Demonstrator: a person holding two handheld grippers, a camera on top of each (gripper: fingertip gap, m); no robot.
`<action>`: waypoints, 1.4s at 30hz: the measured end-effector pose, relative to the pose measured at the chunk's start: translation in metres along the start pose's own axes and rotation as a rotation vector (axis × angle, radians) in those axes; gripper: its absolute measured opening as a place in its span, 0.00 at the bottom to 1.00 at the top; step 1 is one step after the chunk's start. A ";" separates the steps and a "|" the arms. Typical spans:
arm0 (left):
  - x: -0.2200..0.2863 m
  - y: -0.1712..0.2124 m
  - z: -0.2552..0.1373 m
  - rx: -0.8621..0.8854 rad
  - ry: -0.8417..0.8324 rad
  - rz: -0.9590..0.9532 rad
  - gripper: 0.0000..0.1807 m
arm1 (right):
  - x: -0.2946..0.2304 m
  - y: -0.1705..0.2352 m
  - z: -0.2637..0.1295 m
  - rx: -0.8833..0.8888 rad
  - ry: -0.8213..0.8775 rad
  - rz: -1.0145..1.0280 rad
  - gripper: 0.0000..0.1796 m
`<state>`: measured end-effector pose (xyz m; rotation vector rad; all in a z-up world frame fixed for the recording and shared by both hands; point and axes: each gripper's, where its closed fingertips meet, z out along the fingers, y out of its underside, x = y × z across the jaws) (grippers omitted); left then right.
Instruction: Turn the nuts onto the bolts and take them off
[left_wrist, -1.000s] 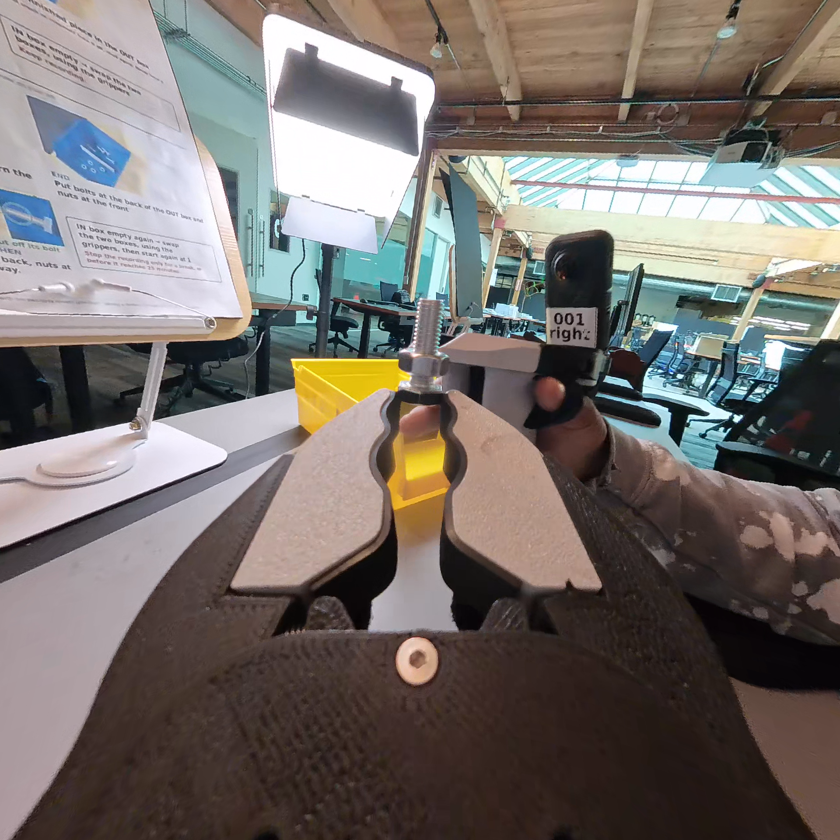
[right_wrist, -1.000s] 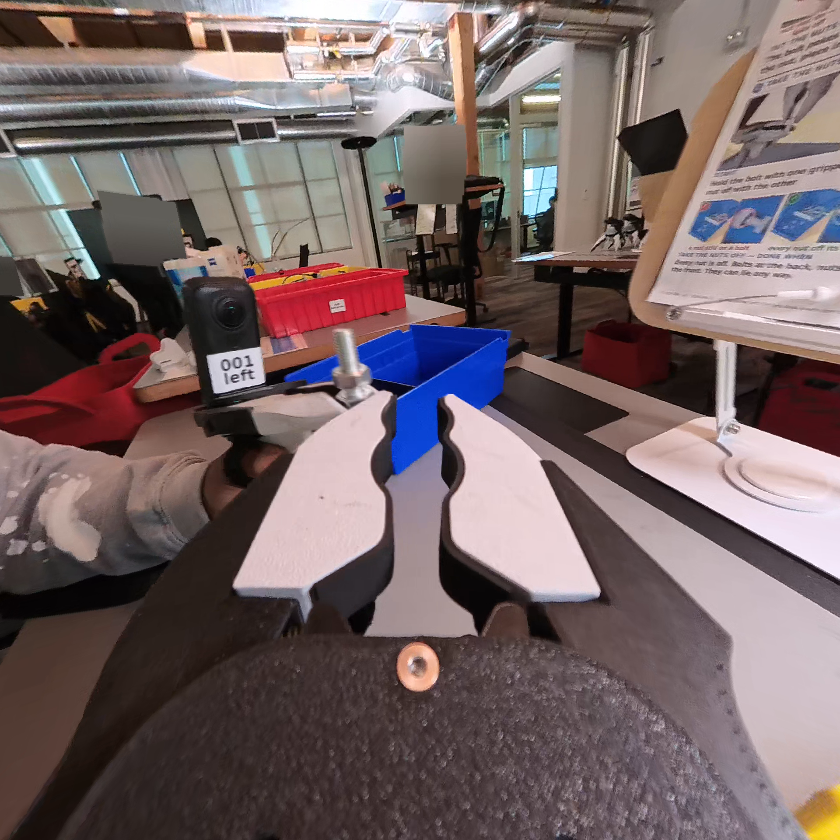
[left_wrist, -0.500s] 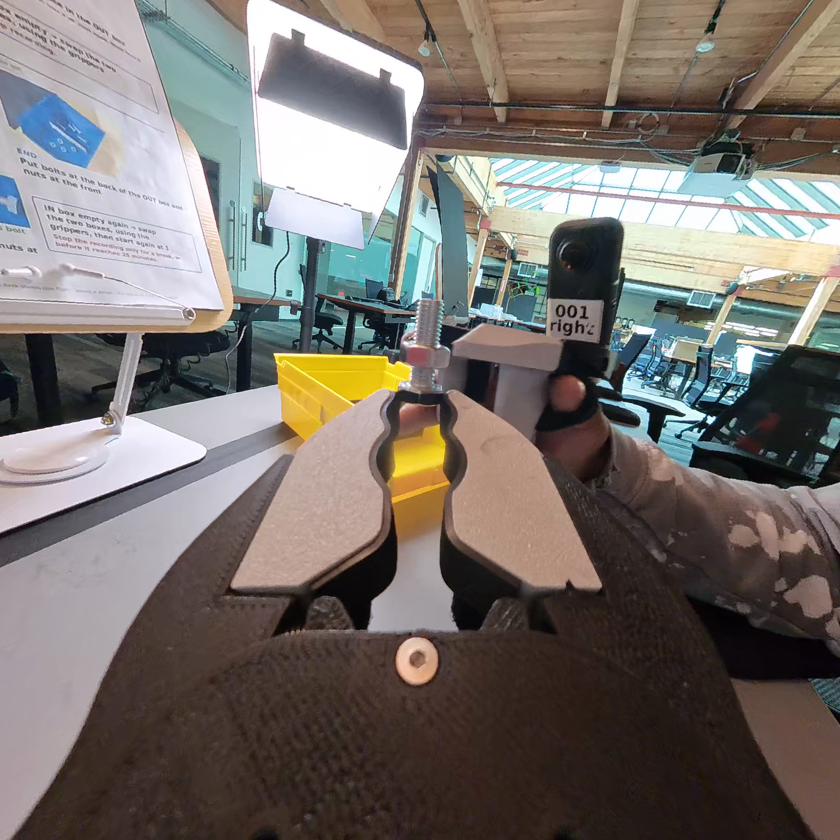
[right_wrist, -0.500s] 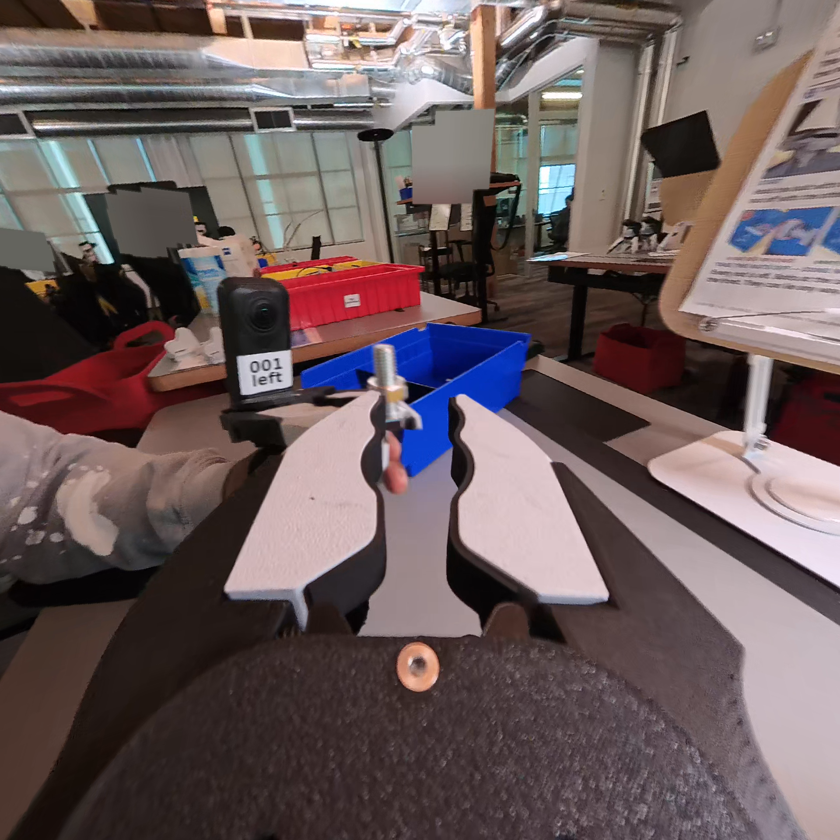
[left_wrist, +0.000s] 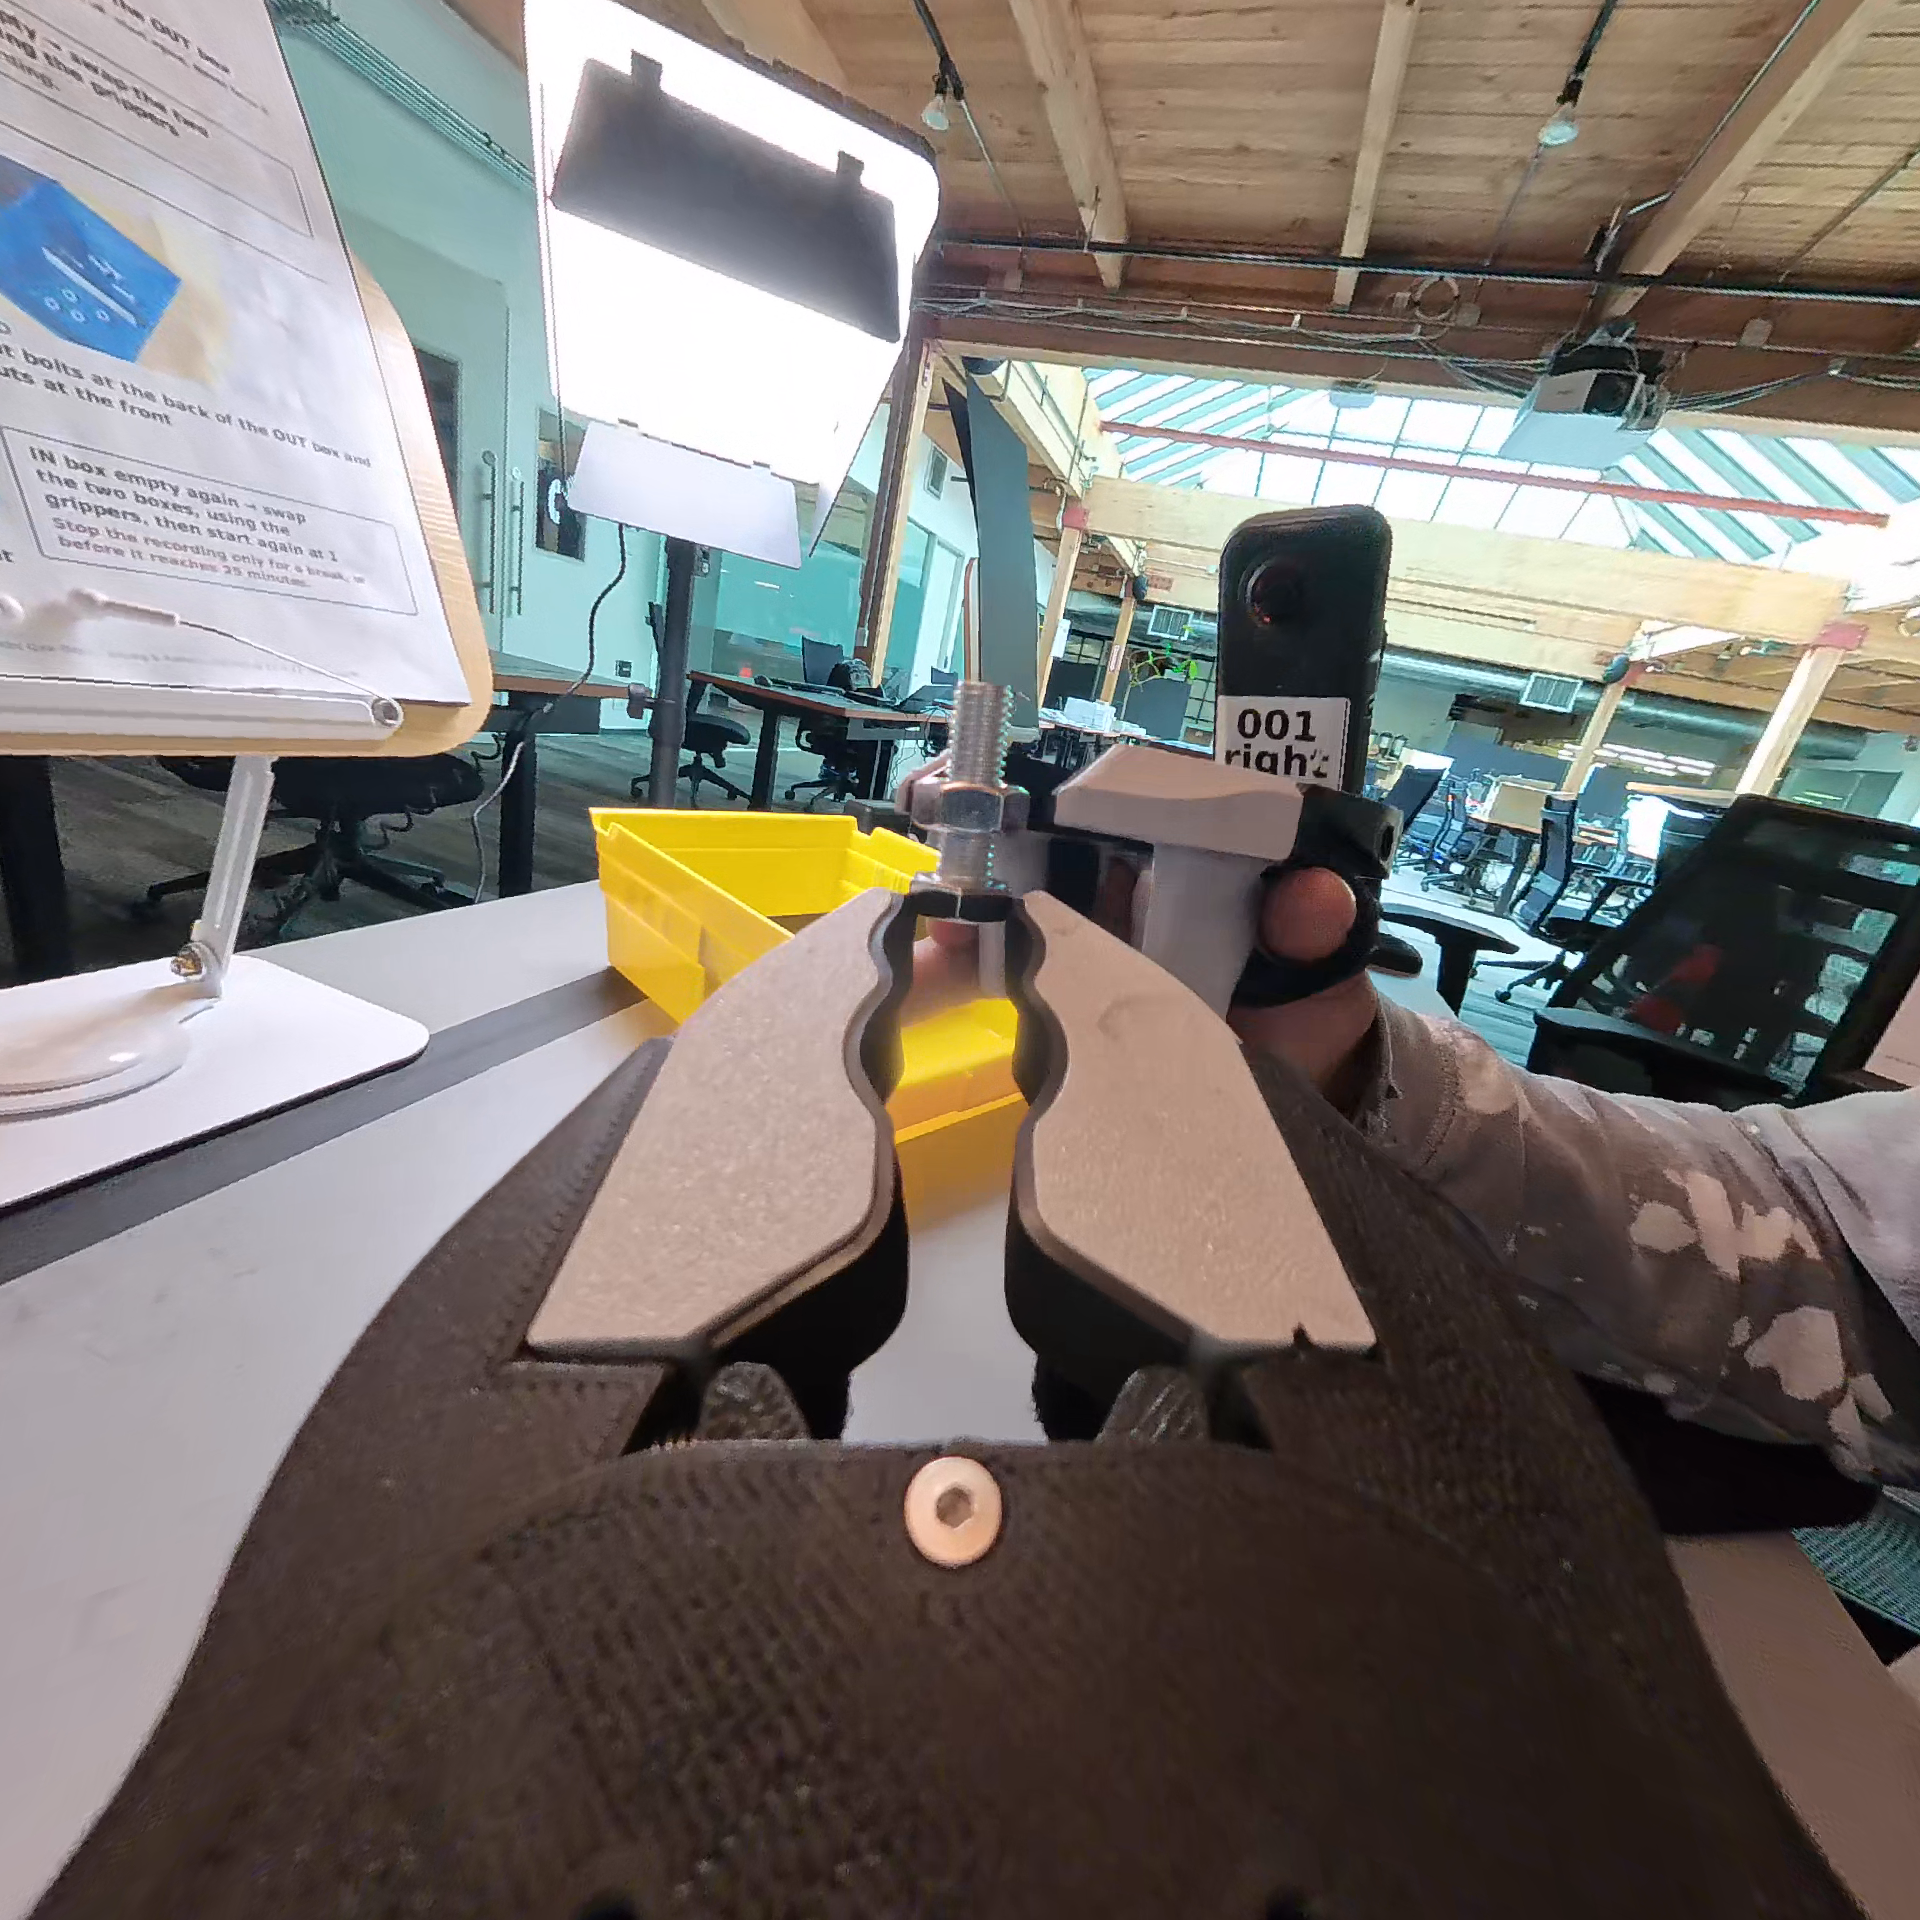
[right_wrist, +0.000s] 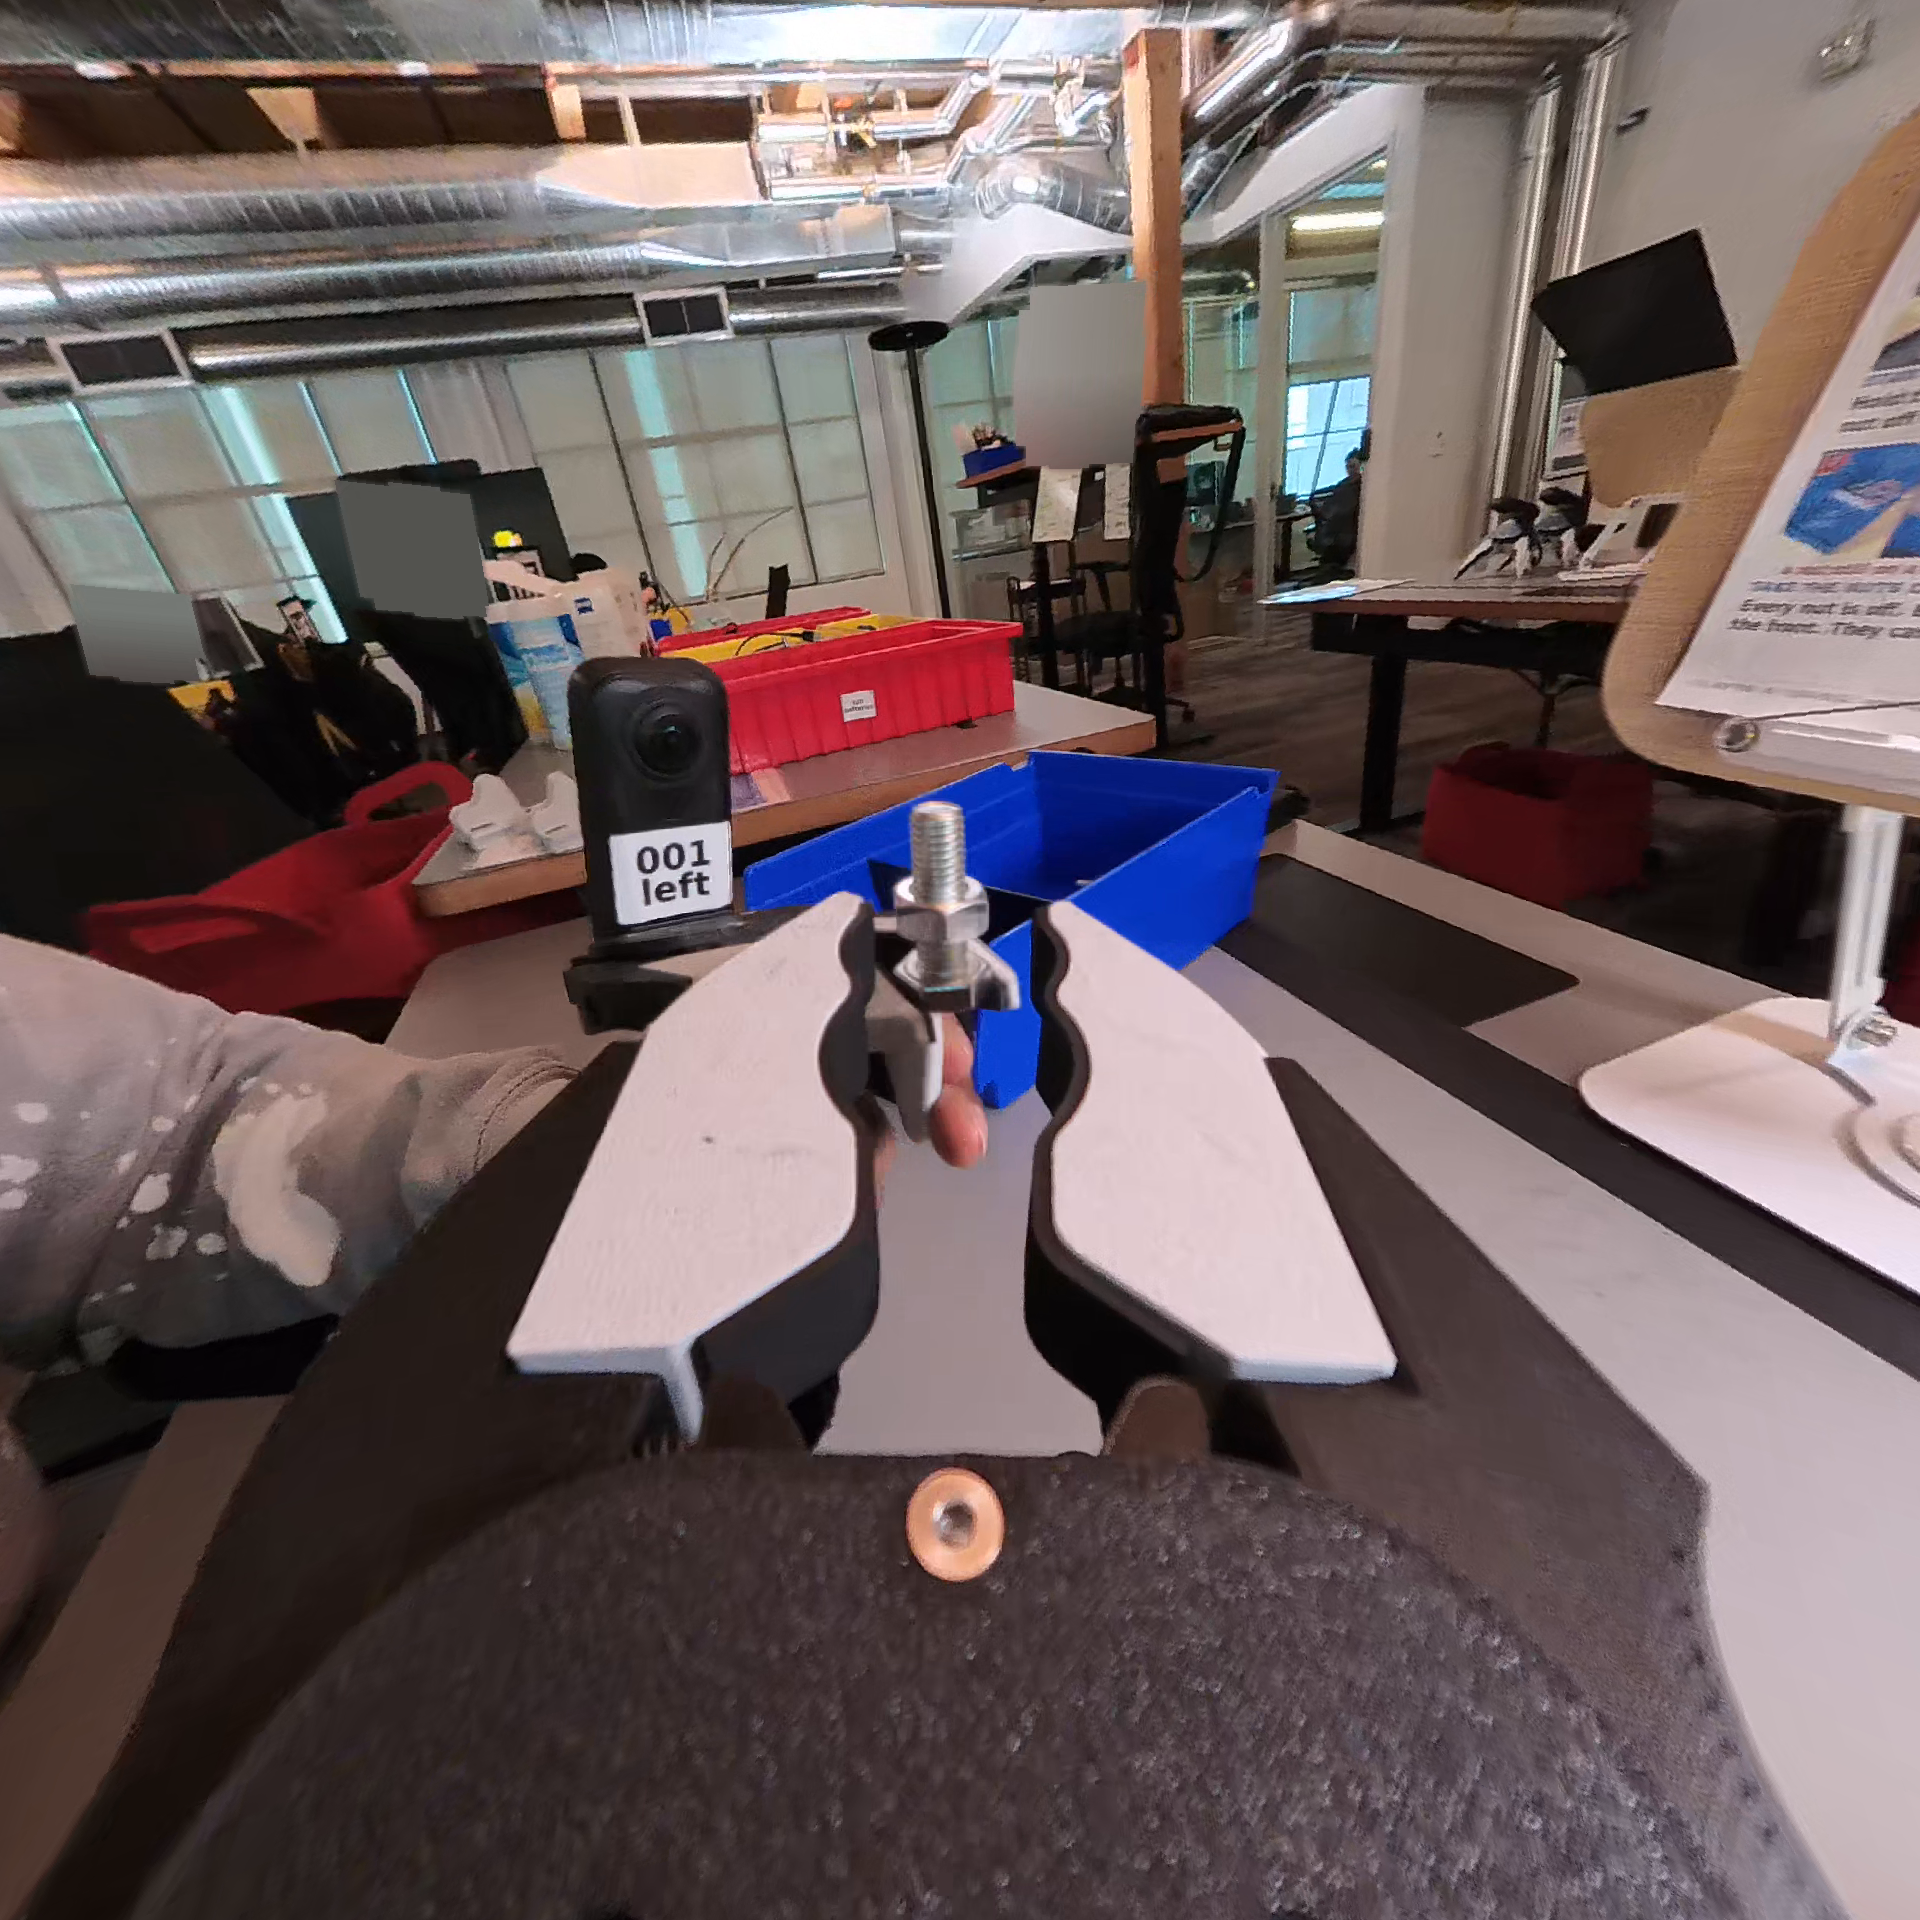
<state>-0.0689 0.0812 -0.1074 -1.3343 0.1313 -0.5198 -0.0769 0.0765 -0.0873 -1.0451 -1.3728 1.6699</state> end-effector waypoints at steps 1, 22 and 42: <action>0.002 0.000 0.000 0.002 0.009 0.003 0.10 | 0.000 0.000 0.002 -0.002 0.009 -0.007 0.14; 0.001 -0.008 -0.003 0.042 0.032 -0.031 0.10 | 0.010 -0.006 -0.006 0.019 0.027 0.057 0.14; 0.004 -0.012 -0.004 0.049 0.047 -0.018 0.09 | 0.027 -0.009 -0.011 0.072 0.088 0.138 0.02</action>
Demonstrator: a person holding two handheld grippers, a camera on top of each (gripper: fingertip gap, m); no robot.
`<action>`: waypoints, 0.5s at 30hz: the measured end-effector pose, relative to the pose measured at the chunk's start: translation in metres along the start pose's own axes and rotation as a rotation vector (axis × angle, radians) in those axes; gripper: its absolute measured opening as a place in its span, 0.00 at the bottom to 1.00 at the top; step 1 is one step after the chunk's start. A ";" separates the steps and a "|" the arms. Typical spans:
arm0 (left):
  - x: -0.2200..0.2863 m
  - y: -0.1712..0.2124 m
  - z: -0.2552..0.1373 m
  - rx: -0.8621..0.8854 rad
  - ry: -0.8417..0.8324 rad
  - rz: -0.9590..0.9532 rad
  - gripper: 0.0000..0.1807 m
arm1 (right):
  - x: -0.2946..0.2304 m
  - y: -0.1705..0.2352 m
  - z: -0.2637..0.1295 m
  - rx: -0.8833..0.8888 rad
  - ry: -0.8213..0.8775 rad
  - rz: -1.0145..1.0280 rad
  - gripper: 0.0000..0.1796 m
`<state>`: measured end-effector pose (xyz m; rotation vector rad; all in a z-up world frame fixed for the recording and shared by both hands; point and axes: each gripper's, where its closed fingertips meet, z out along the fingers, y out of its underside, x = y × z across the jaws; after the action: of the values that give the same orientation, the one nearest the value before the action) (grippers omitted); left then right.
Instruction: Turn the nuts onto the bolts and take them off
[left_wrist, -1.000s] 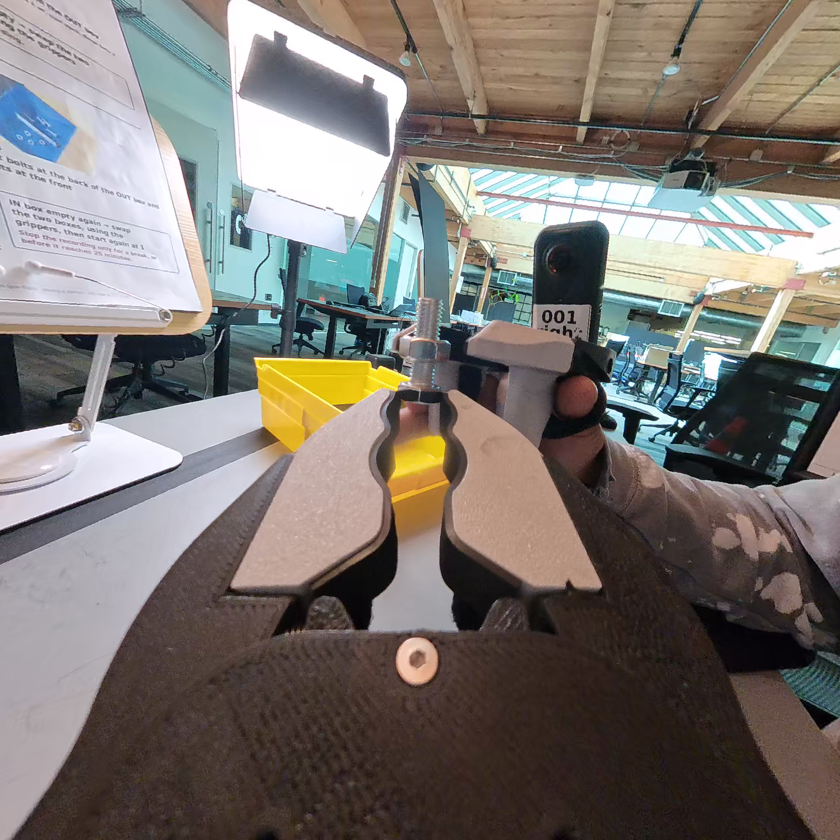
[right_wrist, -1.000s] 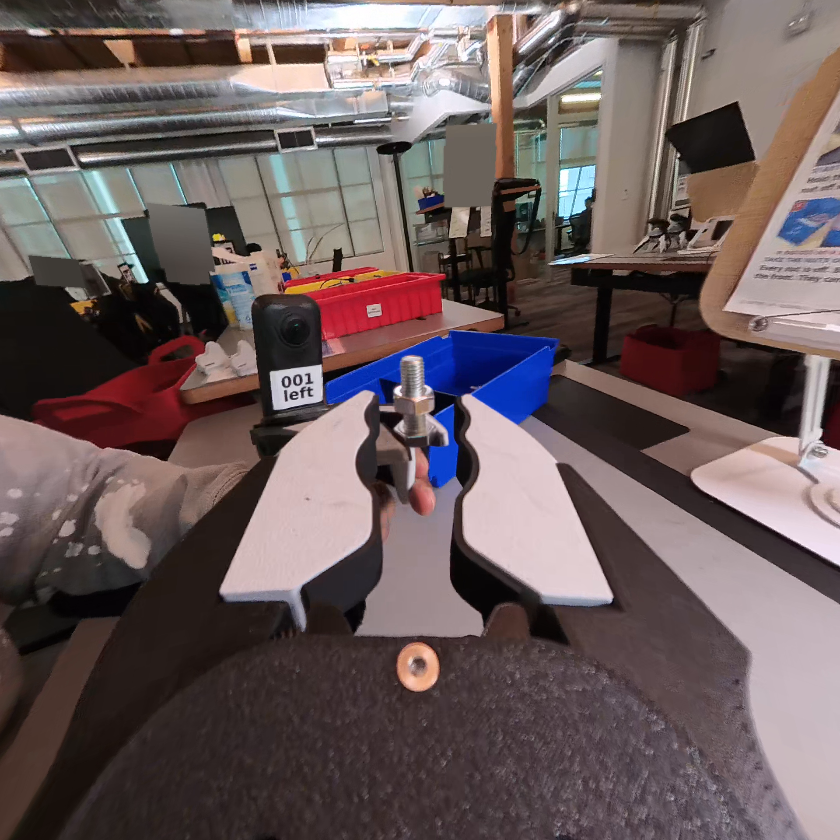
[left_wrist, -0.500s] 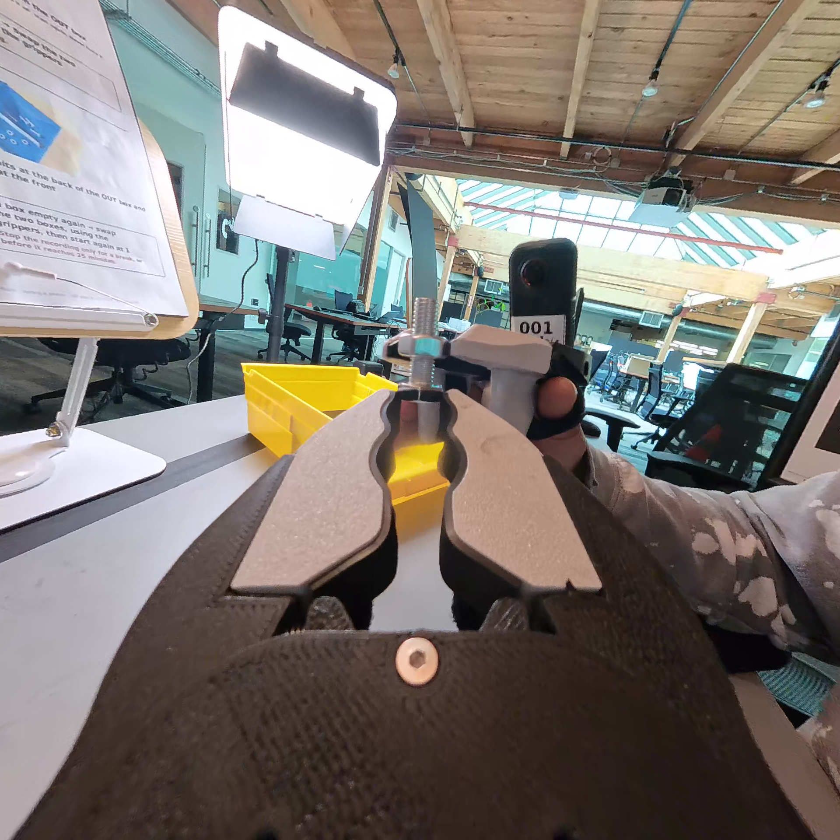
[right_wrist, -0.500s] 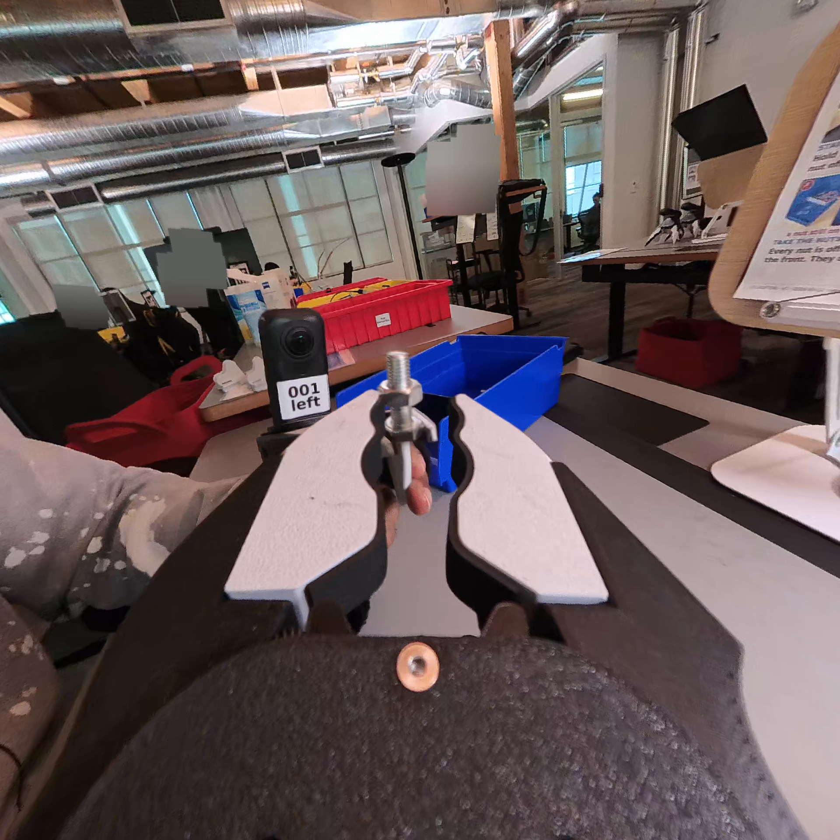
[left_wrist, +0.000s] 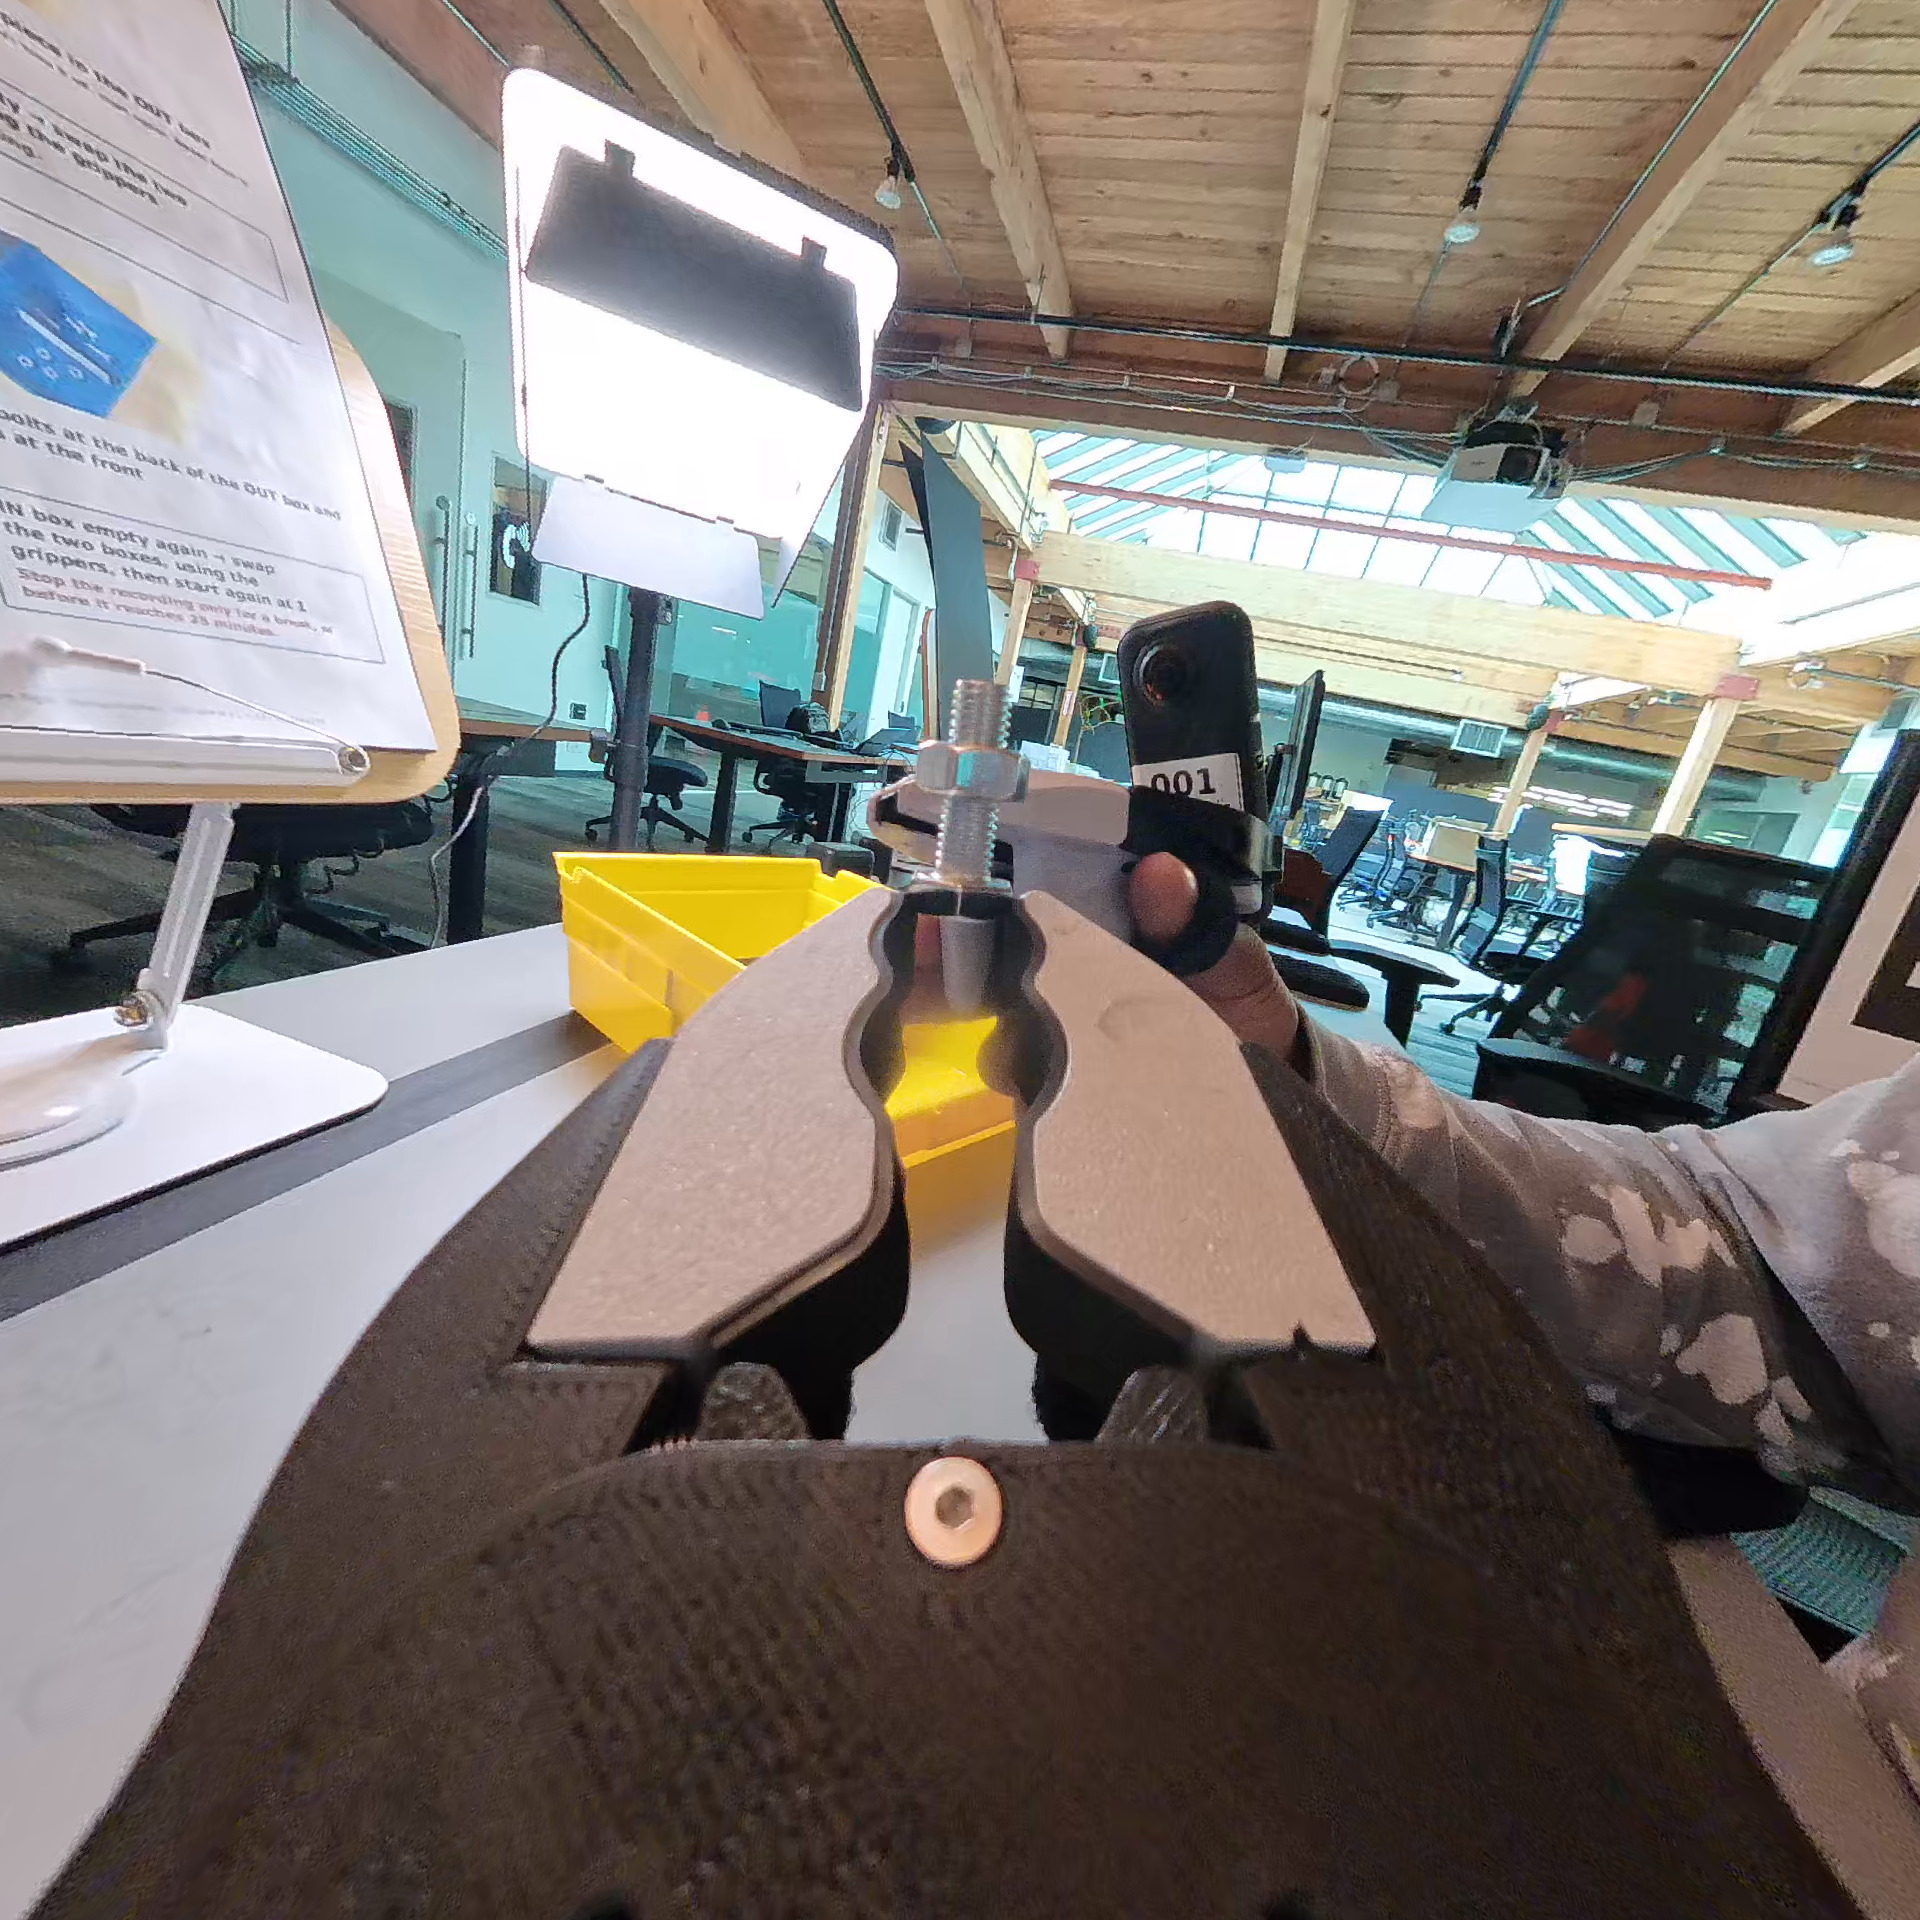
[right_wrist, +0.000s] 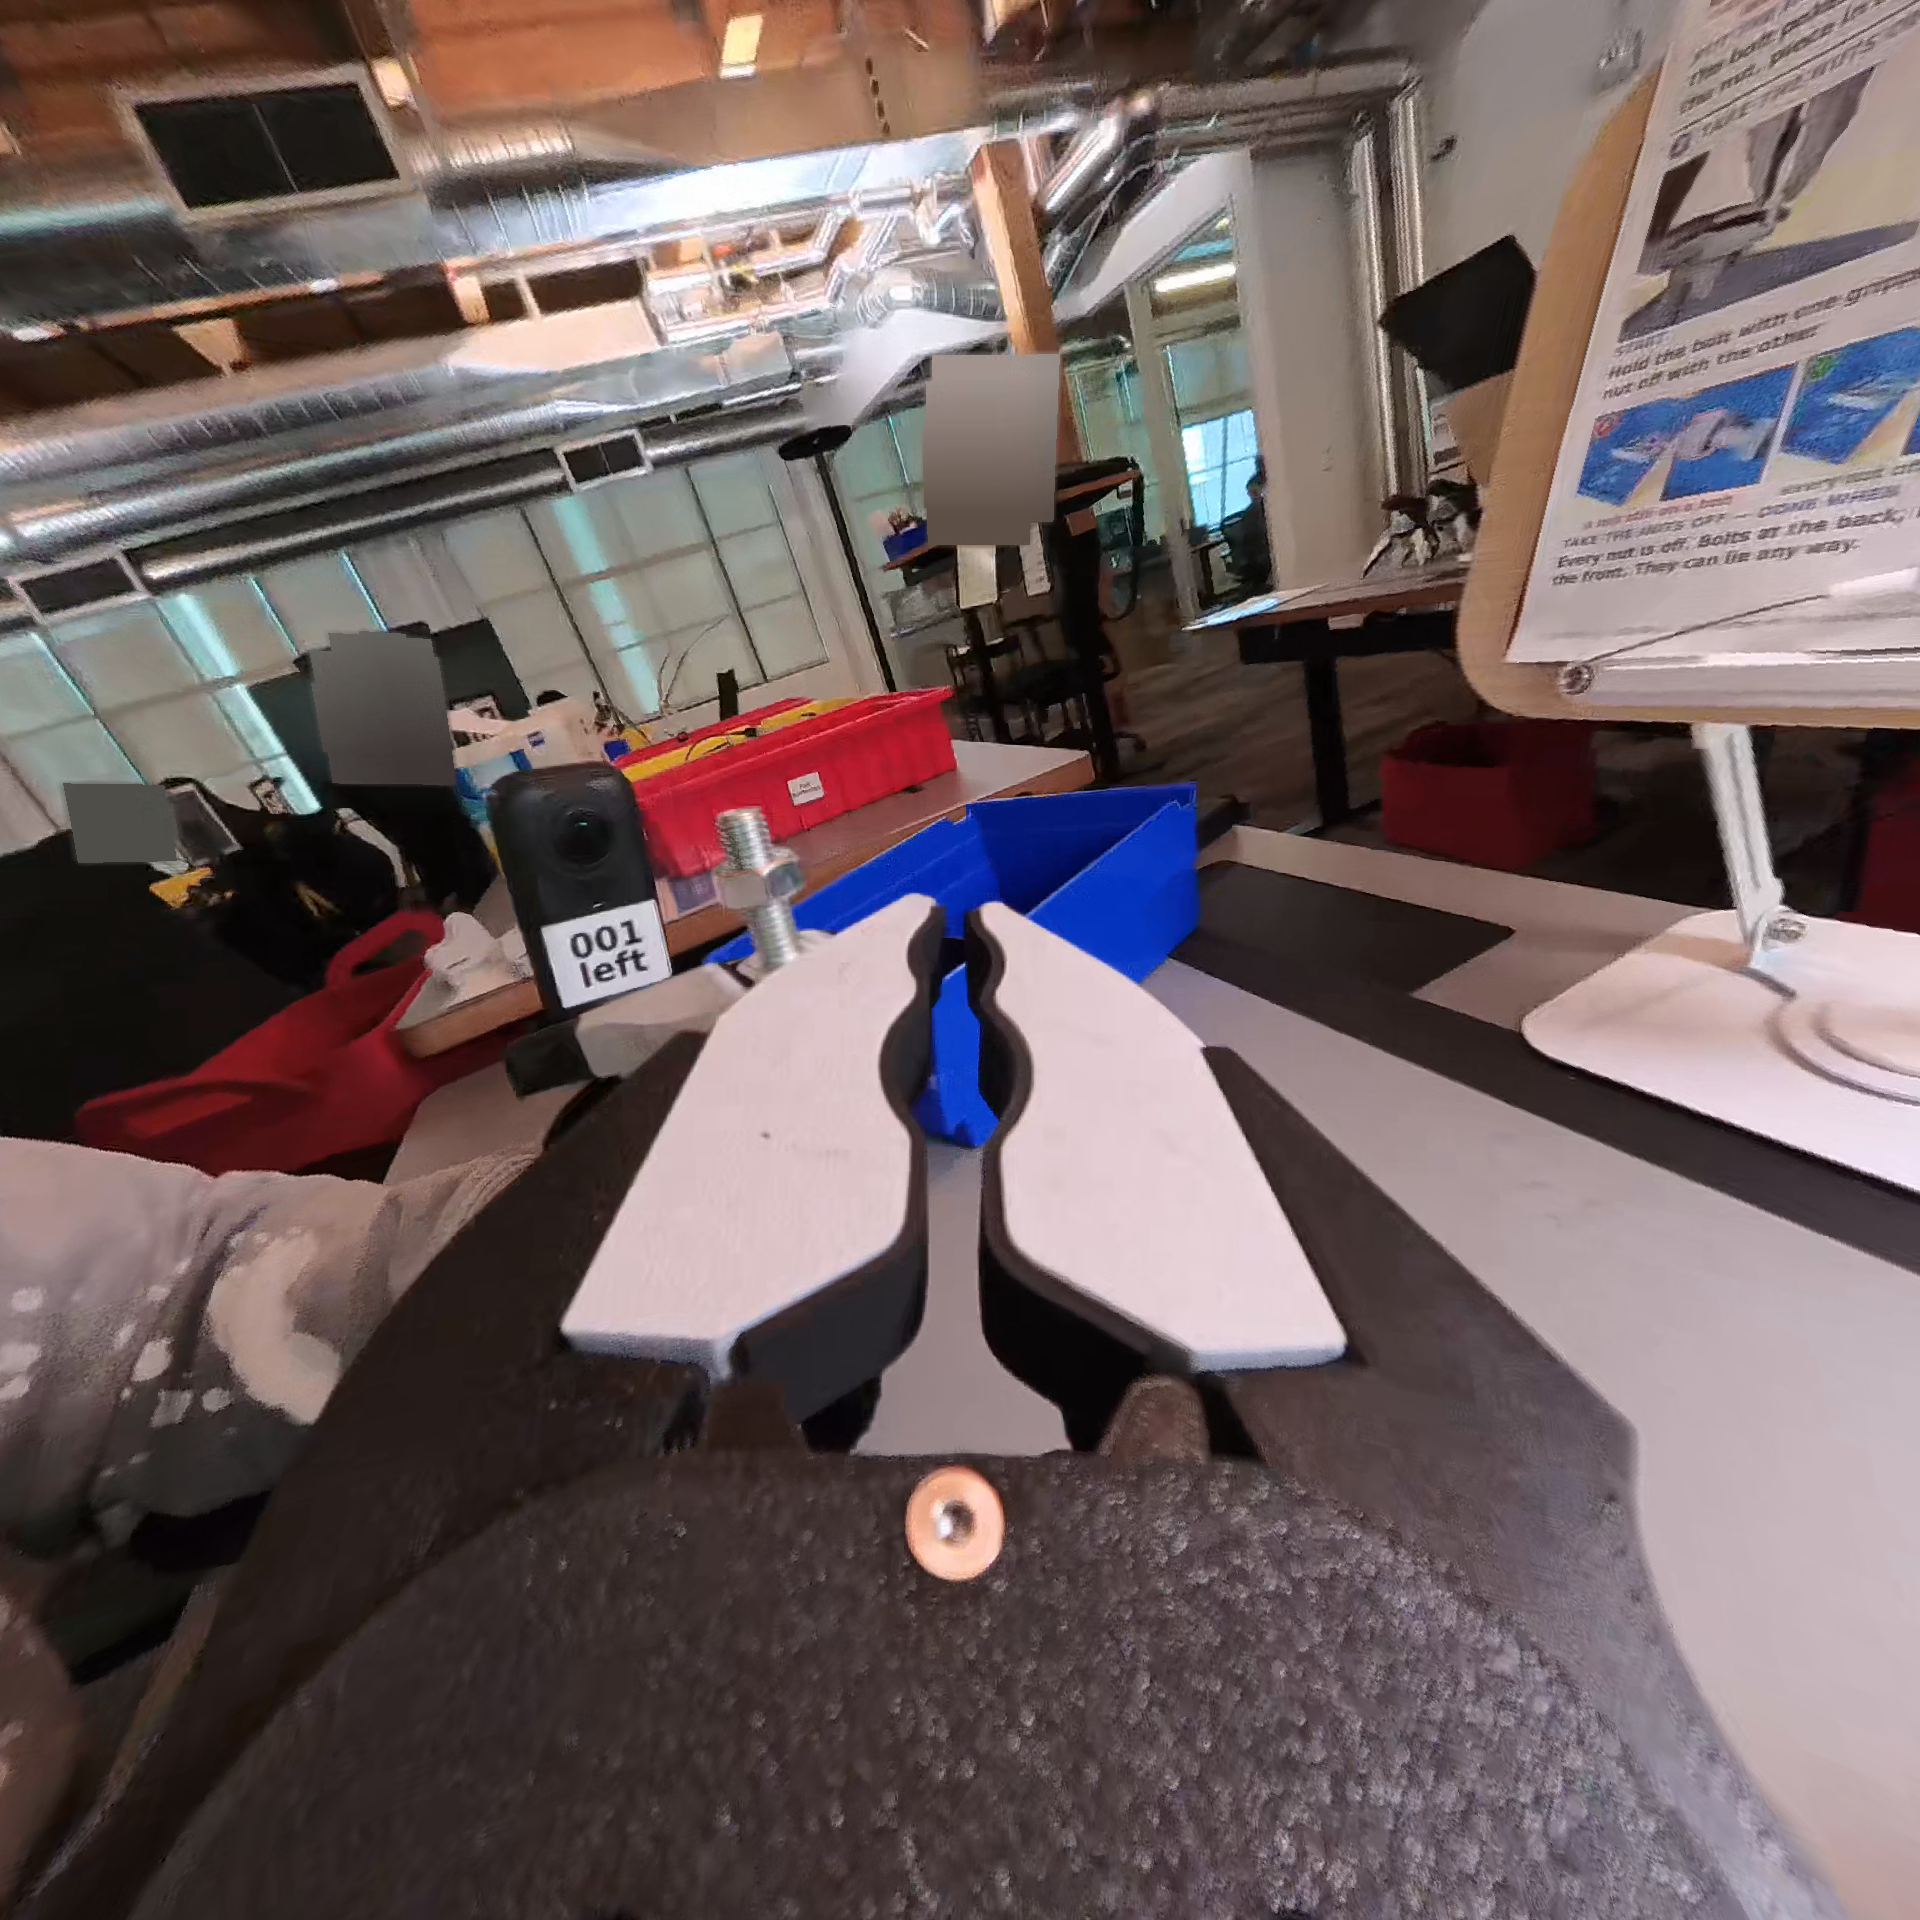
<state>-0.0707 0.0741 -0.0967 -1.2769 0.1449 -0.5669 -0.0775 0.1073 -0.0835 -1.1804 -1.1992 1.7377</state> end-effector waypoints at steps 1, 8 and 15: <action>0.000 -0.001 0.000 0.000 -0.004 0.008 0.09 | 0.002 -0.001 -0.002 -0.001 -0.004 -0.001 0.03; 0.002 0.008 0.003 -0.023 -0.003 0.007 0.10 | -0.031 0.009 0.011 -0.062 -0.098 -0.069 0.15; 0.001 -0.001 0.000 0.002 -0.004 0.007 0.10 | -0.011 -0.003 -0.001 -0.016 -0.039 -0.045 0.10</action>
<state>-0.0703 0.0738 -0.0957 -1.2754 0.1457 -0.5588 -0.0730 0.0986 -0.0771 -1.1251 -1.2561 1.7274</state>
